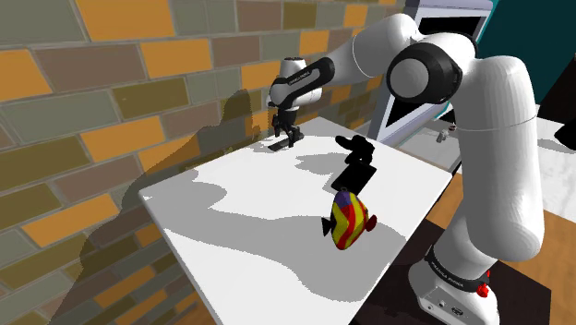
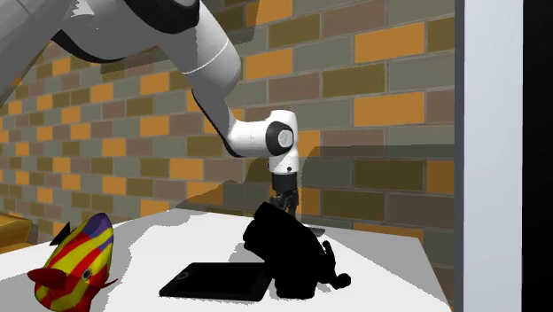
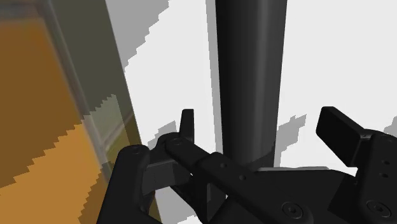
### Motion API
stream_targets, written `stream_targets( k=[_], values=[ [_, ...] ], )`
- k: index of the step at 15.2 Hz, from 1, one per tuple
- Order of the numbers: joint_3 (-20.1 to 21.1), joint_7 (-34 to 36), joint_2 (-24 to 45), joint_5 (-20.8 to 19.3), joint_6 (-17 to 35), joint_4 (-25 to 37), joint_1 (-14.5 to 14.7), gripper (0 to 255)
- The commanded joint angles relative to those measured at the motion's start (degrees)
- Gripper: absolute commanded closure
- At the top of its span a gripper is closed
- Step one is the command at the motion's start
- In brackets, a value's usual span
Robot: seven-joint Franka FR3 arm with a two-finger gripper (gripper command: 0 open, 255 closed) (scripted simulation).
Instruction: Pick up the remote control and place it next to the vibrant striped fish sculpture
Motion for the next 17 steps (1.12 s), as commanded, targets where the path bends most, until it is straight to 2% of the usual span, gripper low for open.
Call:
stream_targets(
  k=[1,7,8,17],
  values=[
    [0.1,-0.1,0.5,0.1,0.2,0.4,-0.1,0],
    [0.1,-0.1,0.5,0.1,0.2,0.4,-0.1,0],
    [0.1,-0.1,0.5,0.1,0.2,0.4,-0.1,255],
    [0.1,-0.1,0.5,0.1,0.2,0.4,-0.1,255]
  ],
)
